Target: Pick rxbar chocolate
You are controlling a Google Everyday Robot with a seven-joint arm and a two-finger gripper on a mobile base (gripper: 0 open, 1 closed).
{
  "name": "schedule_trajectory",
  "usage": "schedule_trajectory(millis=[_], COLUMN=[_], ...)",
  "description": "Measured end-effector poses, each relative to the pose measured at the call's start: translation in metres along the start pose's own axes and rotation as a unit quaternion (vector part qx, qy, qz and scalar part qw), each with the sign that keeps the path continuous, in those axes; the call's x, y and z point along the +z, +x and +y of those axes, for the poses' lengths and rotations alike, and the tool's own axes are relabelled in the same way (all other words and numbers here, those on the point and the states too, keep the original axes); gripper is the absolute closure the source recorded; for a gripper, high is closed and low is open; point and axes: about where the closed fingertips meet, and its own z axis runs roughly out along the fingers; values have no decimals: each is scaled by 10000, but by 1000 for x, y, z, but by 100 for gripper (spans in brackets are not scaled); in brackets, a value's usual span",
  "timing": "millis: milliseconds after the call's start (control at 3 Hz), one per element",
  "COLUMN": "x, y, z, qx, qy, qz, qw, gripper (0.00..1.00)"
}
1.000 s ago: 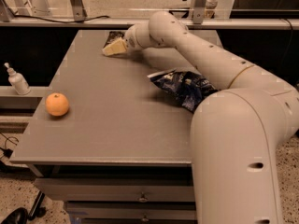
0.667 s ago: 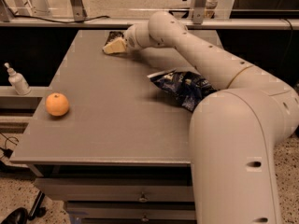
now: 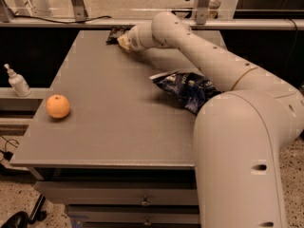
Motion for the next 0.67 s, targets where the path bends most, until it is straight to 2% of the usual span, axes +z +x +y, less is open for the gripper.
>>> schedule_trajectory(millis=[333, 667], x=[-6, -19], y=[-7, -25], z=[0, 0], qx=[-58, -183], qy=[20, 64], qz=[-83, -265], qw=[9999, 9995], gripper=[100, 100])
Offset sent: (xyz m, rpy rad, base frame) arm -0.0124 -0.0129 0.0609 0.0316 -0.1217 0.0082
